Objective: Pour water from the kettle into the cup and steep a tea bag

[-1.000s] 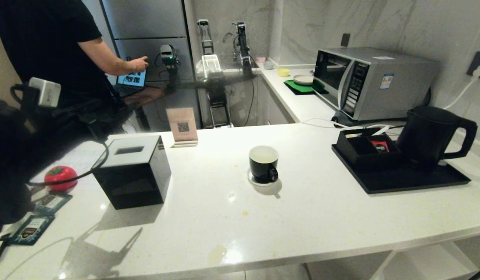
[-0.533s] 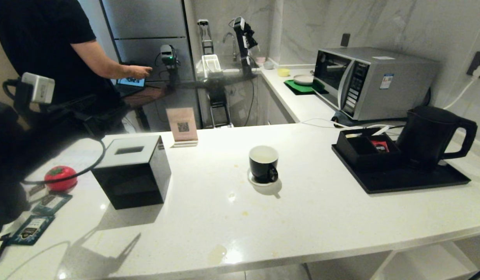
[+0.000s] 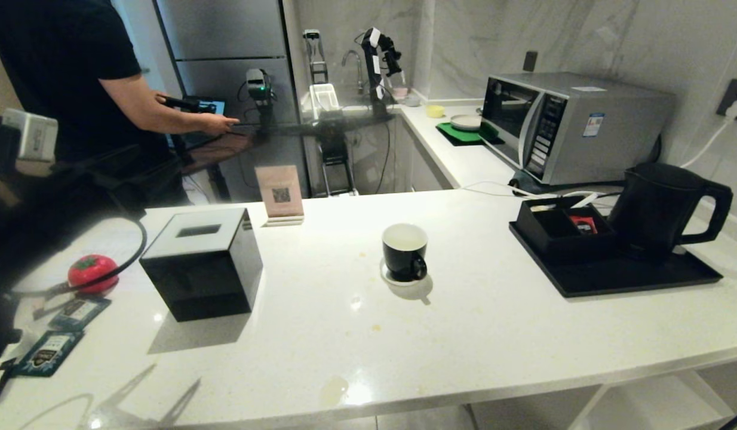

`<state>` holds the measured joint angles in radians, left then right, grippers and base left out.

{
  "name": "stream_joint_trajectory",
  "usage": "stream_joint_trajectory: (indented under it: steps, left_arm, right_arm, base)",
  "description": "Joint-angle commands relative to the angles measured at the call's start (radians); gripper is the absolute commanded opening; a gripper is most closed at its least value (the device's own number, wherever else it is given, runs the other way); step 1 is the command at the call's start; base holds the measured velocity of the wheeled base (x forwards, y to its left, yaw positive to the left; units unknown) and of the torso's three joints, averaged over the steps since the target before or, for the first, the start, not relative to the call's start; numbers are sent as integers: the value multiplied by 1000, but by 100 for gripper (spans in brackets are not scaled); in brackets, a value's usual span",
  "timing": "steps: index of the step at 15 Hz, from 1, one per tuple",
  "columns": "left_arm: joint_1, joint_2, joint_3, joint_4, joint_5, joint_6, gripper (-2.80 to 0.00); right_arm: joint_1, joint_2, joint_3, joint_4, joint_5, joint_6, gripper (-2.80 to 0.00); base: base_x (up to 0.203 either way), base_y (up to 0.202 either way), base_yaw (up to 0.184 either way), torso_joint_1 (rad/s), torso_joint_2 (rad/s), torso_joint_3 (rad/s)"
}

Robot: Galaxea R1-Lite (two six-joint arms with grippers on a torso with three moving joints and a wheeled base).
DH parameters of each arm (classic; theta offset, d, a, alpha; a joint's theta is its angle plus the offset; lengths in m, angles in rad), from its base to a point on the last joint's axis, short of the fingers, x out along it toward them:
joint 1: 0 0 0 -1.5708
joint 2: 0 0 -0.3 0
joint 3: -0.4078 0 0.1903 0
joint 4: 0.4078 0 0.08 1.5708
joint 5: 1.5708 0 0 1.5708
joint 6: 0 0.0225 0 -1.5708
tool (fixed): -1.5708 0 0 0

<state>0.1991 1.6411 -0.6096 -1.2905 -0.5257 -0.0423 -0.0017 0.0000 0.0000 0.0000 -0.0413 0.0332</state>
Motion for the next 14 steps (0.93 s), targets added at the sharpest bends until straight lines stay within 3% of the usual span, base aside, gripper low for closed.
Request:
stream_joint_trajectory:
  steps: [1,11,14]
  left_arm:
    - [4,-77,32,-1,-2,1,-280]
    - [50,-432,209,257,4,0,-280]
    - [51,-466,246,275,1,1,-280]
  right_arm:
    - [0,1,0,0,0,1,-280]
    - [0,1,0,0,0,1,-280]
    - [0,0,0,0,0,1,-280]
  base:
    - [0,0,0,0,0,0]
    - [0,0,0,0,0,0]
    - [0,0,0,0,0,0]
